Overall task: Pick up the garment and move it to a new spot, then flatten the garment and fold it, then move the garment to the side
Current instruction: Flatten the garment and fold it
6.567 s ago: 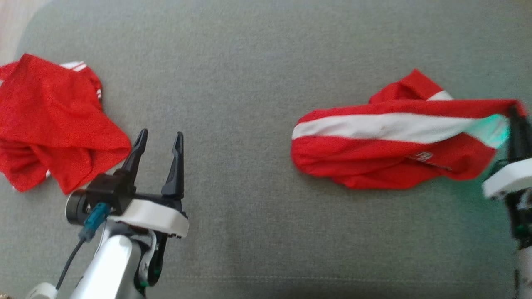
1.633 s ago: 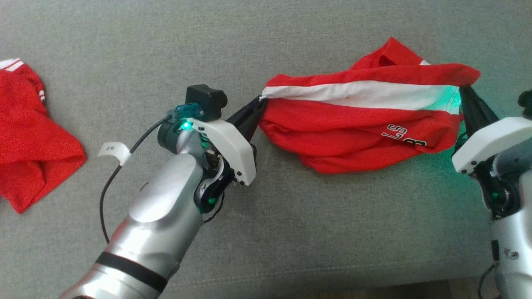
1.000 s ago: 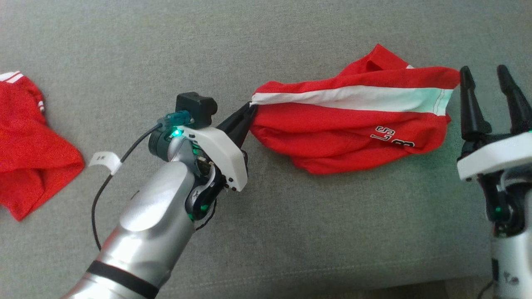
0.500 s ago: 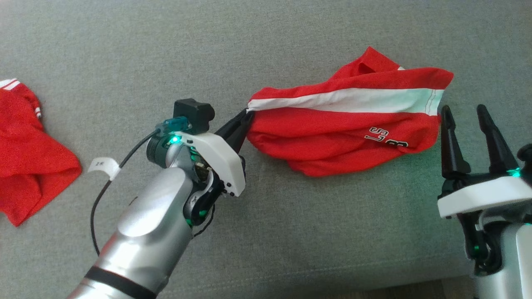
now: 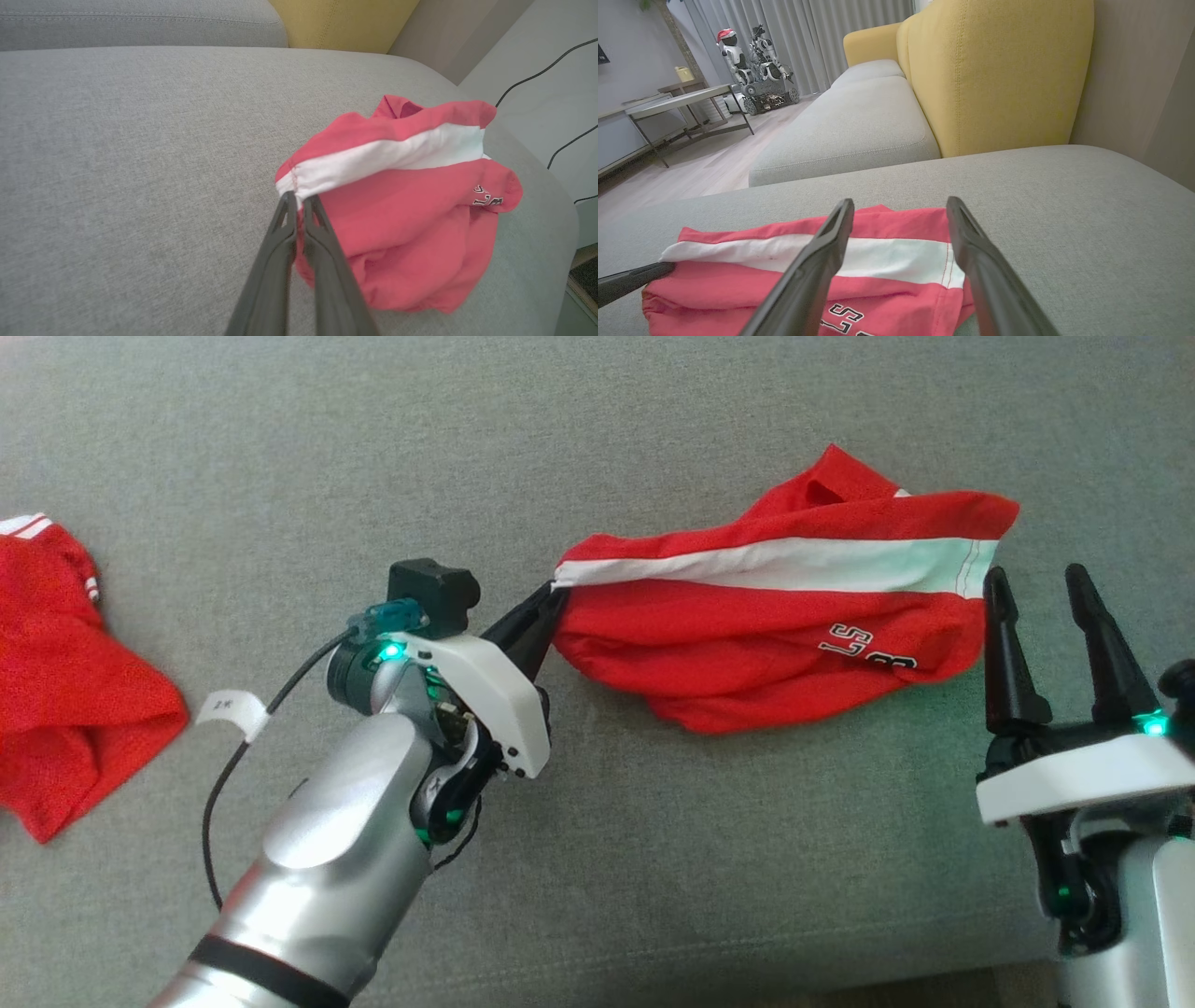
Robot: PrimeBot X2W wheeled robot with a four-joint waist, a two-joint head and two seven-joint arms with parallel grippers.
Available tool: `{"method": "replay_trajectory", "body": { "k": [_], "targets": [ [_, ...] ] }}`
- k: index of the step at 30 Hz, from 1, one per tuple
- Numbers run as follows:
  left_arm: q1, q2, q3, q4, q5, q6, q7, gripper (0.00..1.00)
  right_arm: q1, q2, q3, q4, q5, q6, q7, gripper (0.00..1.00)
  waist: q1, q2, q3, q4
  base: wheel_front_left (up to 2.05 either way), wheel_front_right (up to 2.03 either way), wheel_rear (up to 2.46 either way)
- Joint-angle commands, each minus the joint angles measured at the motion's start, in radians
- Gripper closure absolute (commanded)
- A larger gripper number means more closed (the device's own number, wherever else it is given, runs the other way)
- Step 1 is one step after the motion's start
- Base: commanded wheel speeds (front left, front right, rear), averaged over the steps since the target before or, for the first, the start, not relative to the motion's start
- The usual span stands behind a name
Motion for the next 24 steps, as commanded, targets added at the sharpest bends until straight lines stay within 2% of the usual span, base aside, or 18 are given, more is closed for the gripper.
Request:
{"method": "replay_trajectory", "body": {
  "k": [1,8,15,24],
  "targets": [
    [-0.023,0.019,0.022,-0.029,-0.007,0.004,-0.001,1.00,-0.015,-0.009,0.023,-0.044,-0.002,-0.001,-0.005,0.00,0.0000,0.0000,0.000,0.001,0.00,0.00,0.00],
    [-0.032,0.023,0.019,-0.036,-0.007,0.008,0.000,1.00,-0.036,-0.025,0.004,-0.020,0.013,-0.001,0.030,0.00,0.0000,0.0000,0.016,0.001,0.00,0.00,0.00],
    [-0.060,0.026,0.015,-0.050,-0.002,0.011,-0.002,1.00,-0.115,-0.106,-0.037,0.095,0.063,-0.001,0.185,0.00,0.0000,0.0000,0.063,0.012,0.00,0.00,0.00],
    [-0.088,0.024,0.009,-0.057,0.002,0.010,-0.010,1.00,-0.200,-0.145,-0.029,0.171,0.126,-0.001,0.347,0.00,0.0000,0.0000,0.111,0.024,0.00,0.00,0.00]
  ]
}}
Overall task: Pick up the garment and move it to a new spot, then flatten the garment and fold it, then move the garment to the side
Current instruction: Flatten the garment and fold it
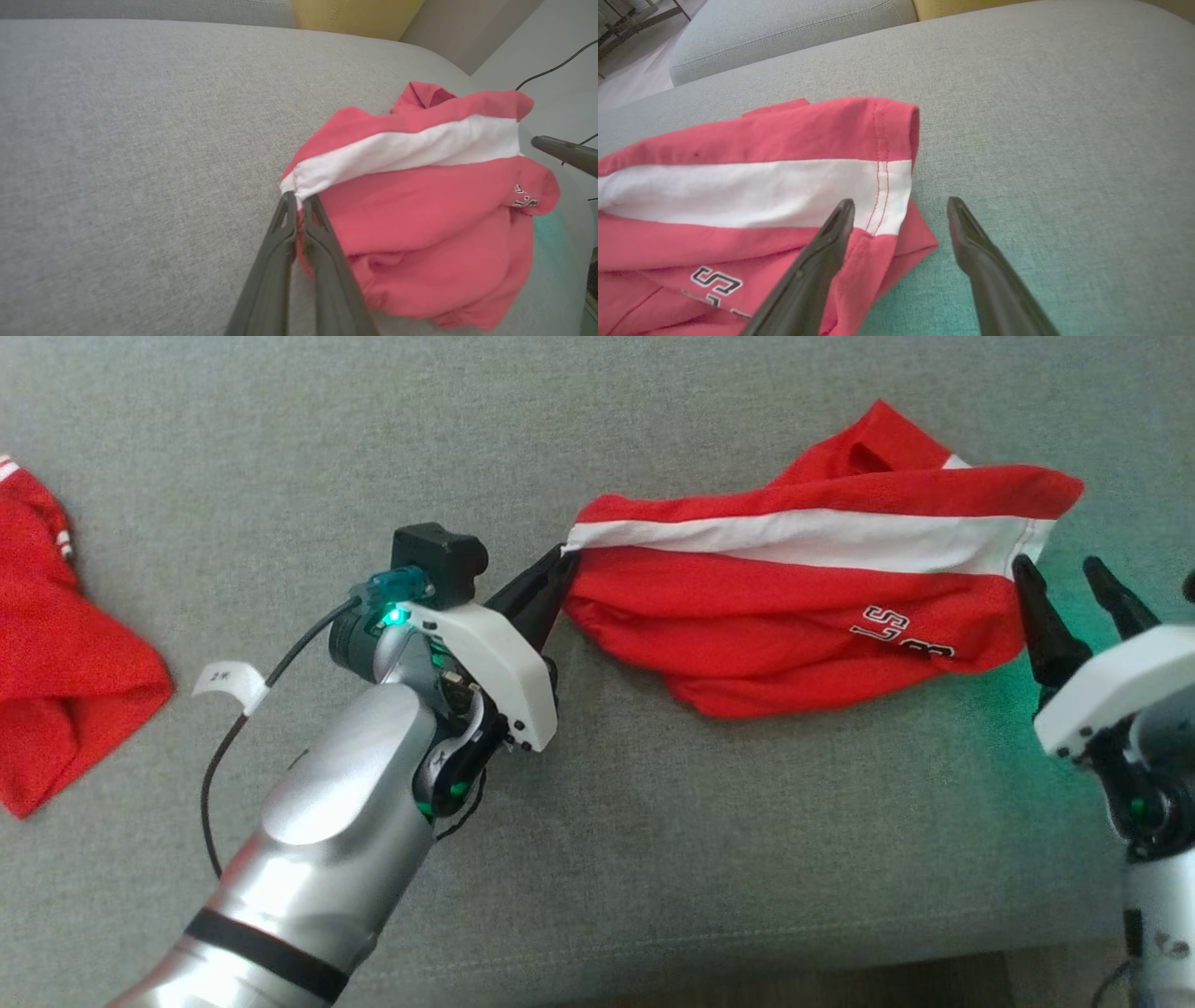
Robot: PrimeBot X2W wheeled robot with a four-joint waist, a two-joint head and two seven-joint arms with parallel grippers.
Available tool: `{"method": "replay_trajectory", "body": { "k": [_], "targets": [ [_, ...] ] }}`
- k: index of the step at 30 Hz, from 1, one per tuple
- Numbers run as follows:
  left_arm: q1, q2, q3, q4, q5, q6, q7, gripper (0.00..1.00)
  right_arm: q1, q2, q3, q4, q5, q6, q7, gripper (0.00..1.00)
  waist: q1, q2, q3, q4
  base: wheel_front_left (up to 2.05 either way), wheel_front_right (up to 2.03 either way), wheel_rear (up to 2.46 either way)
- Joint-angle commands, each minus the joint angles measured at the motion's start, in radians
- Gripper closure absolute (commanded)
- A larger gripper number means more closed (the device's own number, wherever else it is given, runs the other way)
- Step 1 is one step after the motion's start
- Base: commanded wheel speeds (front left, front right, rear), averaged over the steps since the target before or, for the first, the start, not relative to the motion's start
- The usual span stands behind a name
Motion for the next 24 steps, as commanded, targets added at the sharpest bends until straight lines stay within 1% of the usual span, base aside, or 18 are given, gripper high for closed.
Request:
{"method": "replay_trajectory", "body": {
  "k": [1,8,16,18,19,20,24],
  "targets": [
    [-0.041,0.018,0.028,-0.029,0.002,0.002,-0.009,1.00,-0.031,-0.023,0.020,-0.030,0.013,-0.001,0.009,0.00,-0.0001,0.0000,0.007,0.002,0.00,0.00,0.00],
    [-0.052,0.016,0.021,-0.022,0.002,-0.001,-0.016,1.00,-0.067,-0.033,0.032,0.004,0.050,-0.001,0.064,0.00,-0.0001,0.0000,0.027,0.005,0.00,0.00,0.00],
    [-0.057,0.013,0.015,-0.013,-0.002,-0.003,-0.022,1.00,-0.078,-0.029,0.051,0.009,0.091,-0.001,0.081,0.00,-0.0001,0.0000,0.031,0.005,0.00,0.00,0.00],
    [-0.057,0.012,0.014,-0.009,-0.004,-0.004,-0.024,1.00,-0.077,-0.025,0.057,0.010,0.112,-0.001,0.084,0.64,-0.0001,0.0000,0.031,0.004,0.00,0.00,0.00],
    [-0.057,0.012,0.013,-0.008,-0.004,-0.004,-0.024,1.00,-0.076,-0.027,0.061,0.011,0.117,-0.001,0.084,0.88,-0.0001,0.0000,0.031,0.004,0.00,0.00,0.00],
    [-0.058,0.011,0.012,-0.007,-0.005,-0.005,-0.025,1.00,-0.075,-0.028,0.065,0.011,0.123,-0.001,0.083,1.00,-0.0001,0.0000,0.030,0.004,0.00,0.00,0.00],
    [-0.058,0.009,0.009,-0.002,-0.008,-0.006,-0.030,1.00,-0.070,-0.034,0.079,-0.002,0.145,-0.001,0.054,1.00,-0.0001,0.0000,0.026,0.005,0.00,0.00,0.00]
  ]
}}
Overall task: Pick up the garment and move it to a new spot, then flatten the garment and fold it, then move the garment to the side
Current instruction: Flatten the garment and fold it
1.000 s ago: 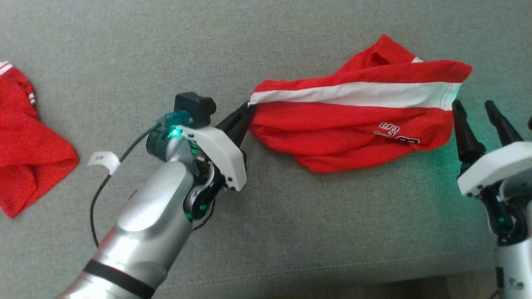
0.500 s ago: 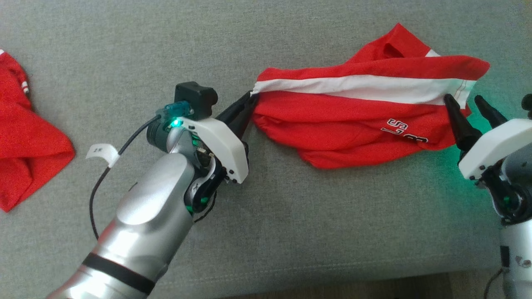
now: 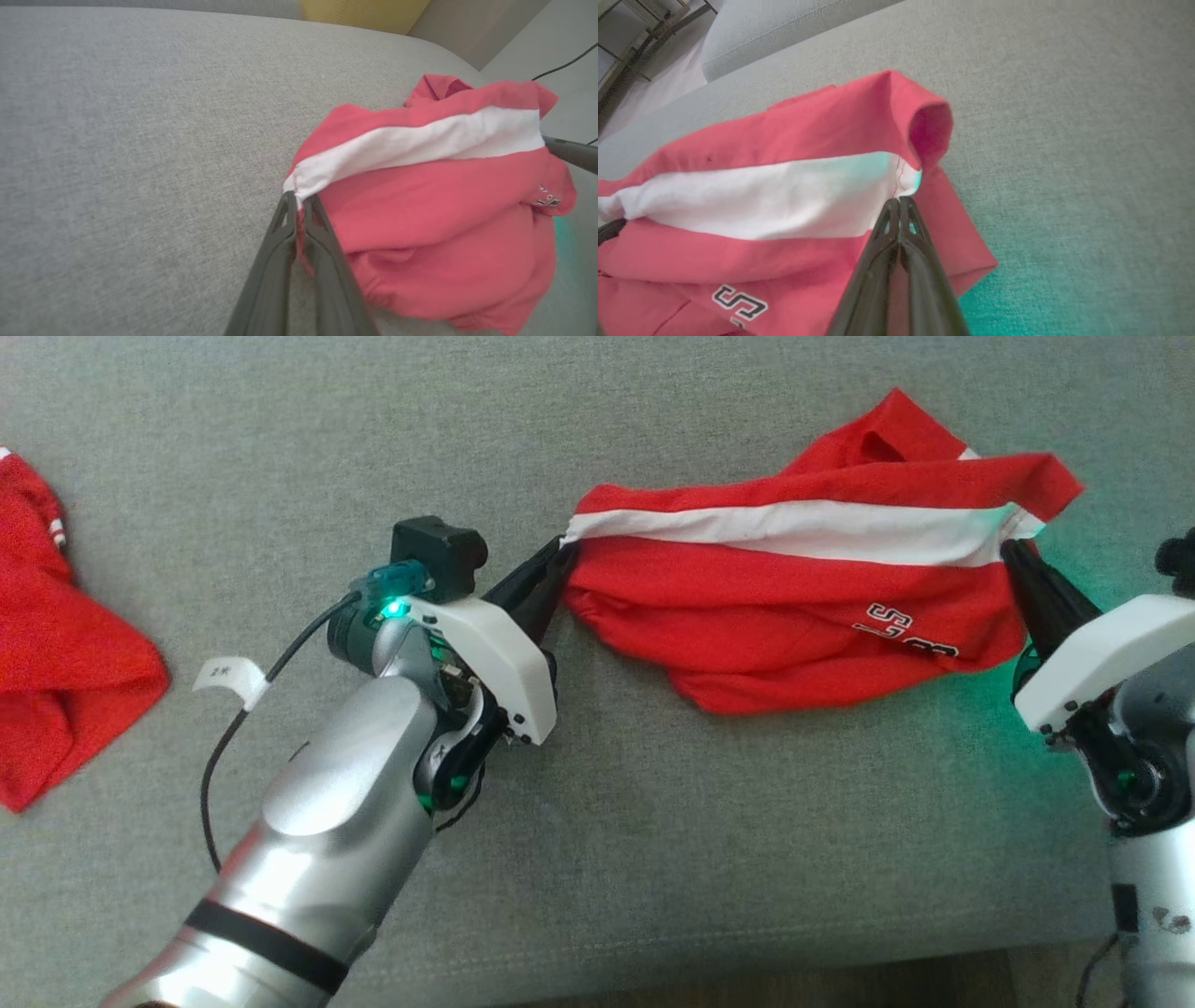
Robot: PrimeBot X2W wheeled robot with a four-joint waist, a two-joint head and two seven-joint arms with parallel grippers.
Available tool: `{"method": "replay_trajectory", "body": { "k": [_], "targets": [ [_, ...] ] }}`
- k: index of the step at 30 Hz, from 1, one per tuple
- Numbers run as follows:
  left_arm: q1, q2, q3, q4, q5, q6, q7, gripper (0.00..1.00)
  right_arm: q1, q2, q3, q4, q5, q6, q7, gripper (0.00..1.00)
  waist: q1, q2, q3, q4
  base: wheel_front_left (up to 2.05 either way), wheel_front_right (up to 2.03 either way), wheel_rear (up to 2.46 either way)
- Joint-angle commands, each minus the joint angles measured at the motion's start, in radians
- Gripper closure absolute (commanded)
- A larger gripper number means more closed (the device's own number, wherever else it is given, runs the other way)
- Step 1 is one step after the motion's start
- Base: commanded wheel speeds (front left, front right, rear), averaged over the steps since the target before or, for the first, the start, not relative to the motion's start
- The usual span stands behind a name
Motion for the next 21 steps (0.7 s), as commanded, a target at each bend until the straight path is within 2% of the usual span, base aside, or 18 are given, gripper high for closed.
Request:
{"method": "replay_trajectory", "body": {
  "k": [1,12,21],
  "targets": [
    [-0.038,0.014,0.020,-0.024,-0.009,-0.004,-0.012,1.00,-0.010,-0.019,0.020,-0.043,0.014,-0.001,-0.013,1.00,-0.0001,0.0000,-0.003,0.000,0.00,0.00,0.00],
    [-0.036,0.019,0.030,-0.041,-0.011,0.002,-0.069,1.00,0.045,-0.028,0.039,-0.140,0.011,-0.001,-0.201,1.00,-0.0001,0.0000,-0.057,-0.003,0.00,0.00,0.00],
    [-0.030,0.081,0.079,-0.188,0.011,0.057,-0.142,1.00,0.053,-0.036,0.032,-0.205,0.001,-0.001,-0.314,1.00,-0.0001,0.0000,-0.142,0.003,0.00,0.00,0.00]
  ]
}}
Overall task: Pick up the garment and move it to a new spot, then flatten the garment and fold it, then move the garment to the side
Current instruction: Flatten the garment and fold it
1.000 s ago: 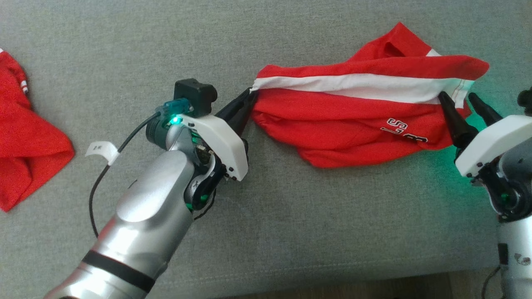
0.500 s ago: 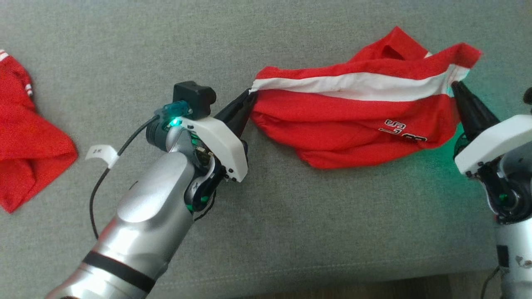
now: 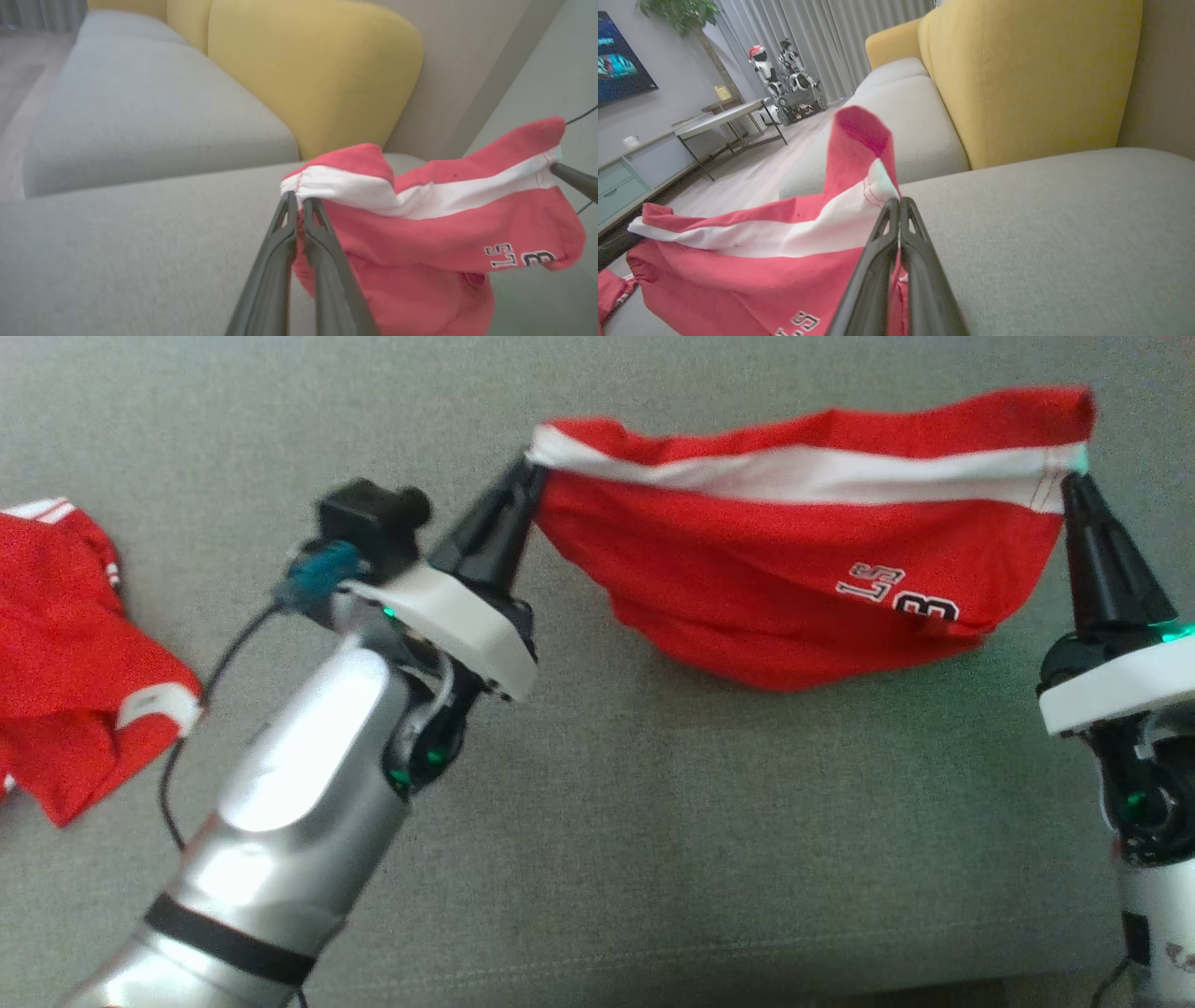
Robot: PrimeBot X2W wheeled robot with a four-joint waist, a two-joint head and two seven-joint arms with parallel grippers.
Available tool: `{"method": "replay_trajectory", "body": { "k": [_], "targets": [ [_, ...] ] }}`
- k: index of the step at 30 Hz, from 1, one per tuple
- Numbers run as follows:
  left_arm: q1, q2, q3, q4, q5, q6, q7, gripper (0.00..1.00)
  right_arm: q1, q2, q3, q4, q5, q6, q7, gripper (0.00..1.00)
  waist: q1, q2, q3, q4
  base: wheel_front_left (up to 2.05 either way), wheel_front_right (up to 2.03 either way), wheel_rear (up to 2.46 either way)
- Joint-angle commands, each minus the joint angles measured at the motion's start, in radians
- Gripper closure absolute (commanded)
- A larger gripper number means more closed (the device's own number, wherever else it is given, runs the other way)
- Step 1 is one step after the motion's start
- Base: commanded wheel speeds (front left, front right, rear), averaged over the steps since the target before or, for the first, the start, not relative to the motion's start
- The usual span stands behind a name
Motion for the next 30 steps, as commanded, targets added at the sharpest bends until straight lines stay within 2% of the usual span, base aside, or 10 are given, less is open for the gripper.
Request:
{"method": "replay_trajectory", "body": {
  "k": [1,9,14,21,26,30],
  "targets": [
    [-0.032,0.041,0.054,-0.064,0.009,0.013,-0.016,1.00,-0.019,-0.024,0.008,-0.050,-0.003,-0.001,-0.013,1.00,0.0000,0.0000,-0.027,0.005,0.00,0.00,0.00],
    [-0.052,0.119,0.101,-0.284,0.041,0.054,-0.028,1.00,-0.083,-0.035,-0.024,-0.131,0.026,-0.001,-0.034,1.00,0.0000,0.0000,-0.113,0.026,0.00,0.00,0.00],
    [-0.094,0.162,0.120,-0.404,0.063,0.076,0.012,1.00,-0.136,-0.061,-0.047,-0.207,0.013,-0.001,-0.026,1.00,0.0000,0.0000,-0.171,0.040,0.00,0.00,0.00],
    [-0.110,0.195,0.128,-0.539,0.073,0.111,0.085,1.00,-0.150,-0.065,-0.089,-0.307,0.000,-0.001,0.009,1.00,0.0000,0.0000,-0.219,0.049,0.00,0.00,0.00],
    [-0.081,0.214,0.130,-0.603,0.066,0.136,0.126,1.00,-0.135,-0.054,-0.108,-0.340,-0.003,-0.001,0.040,1.00,0.0000,0.0000,-0.229,0.051,0.00,0.00,0.00],
    [-0.079,0.223,0.129,-0.603,0.049,0.138,0.157,1.00,-0.142,-0.048,-0.109,-0.321,0.007,-0.001,0.058,1.00,0.0000,0.0000,-0.218,0.052,0.00,0.00,0.00]
  ]
}}
